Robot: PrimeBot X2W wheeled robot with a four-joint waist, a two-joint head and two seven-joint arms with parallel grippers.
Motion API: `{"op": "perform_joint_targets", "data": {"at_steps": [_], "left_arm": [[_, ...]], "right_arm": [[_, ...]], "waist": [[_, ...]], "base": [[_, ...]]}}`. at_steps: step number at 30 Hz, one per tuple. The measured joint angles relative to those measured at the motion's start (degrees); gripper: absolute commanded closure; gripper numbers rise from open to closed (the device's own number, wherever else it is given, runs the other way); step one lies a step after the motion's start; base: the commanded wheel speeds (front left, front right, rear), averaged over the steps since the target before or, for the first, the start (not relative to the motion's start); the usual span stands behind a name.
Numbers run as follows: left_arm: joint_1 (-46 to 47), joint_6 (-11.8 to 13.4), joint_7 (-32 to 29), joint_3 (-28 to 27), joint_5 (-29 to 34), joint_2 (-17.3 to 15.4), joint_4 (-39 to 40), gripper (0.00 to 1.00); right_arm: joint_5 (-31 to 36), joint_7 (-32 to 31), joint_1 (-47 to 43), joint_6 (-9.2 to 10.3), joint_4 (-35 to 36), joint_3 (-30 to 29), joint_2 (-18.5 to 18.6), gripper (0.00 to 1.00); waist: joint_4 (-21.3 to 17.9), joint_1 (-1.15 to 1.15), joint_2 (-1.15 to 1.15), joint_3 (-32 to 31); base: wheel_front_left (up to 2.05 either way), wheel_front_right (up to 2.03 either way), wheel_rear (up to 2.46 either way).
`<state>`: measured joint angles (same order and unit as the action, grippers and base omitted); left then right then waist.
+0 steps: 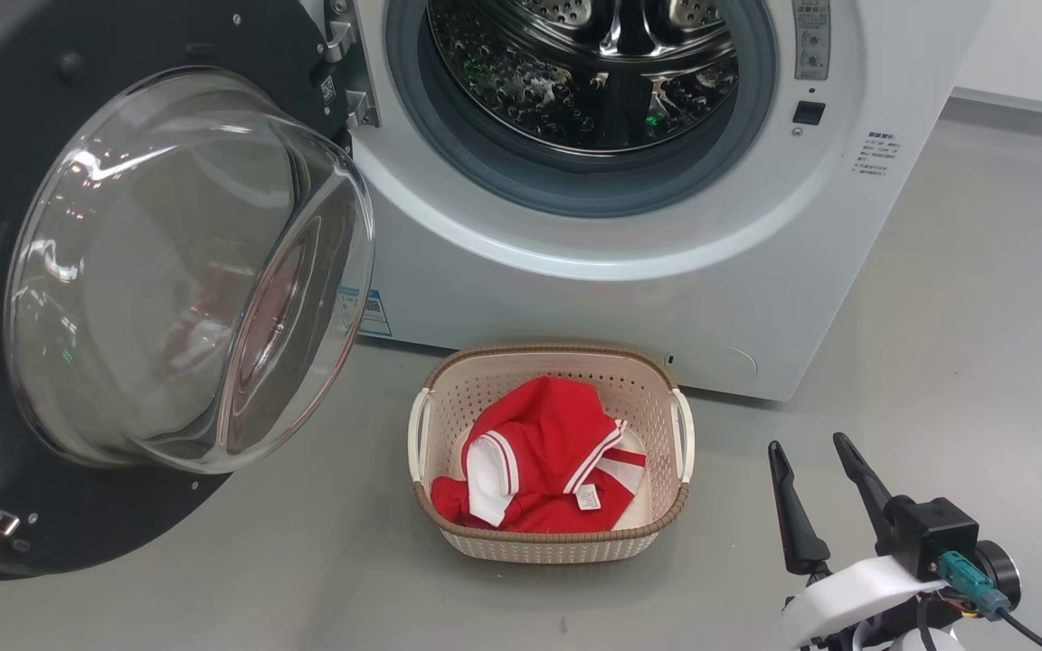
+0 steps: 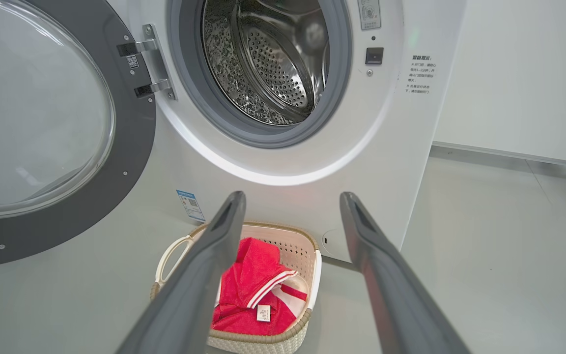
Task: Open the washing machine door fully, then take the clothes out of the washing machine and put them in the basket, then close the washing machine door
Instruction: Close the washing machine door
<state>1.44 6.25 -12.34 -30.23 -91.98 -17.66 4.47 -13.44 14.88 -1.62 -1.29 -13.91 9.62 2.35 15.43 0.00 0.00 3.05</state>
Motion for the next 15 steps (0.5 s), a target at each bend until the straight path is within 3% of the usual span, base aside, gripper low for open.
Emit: {"op": "perform_joint_targets", "data": {"at_steps": [15], "left_arm": [[1.57, 0.0, -11.21, 4.3, -4.05, -3.99, -5.72, 1.0]], "right_arm": [[0.41, 0.0, 0.3, -0.01, -0.03, -0.7, 0.14, 0.0]], "waist": [[-0.67, 0.0, 0.0, 1.2]], "base": [[0.0, 0.0, 0.0]]}}
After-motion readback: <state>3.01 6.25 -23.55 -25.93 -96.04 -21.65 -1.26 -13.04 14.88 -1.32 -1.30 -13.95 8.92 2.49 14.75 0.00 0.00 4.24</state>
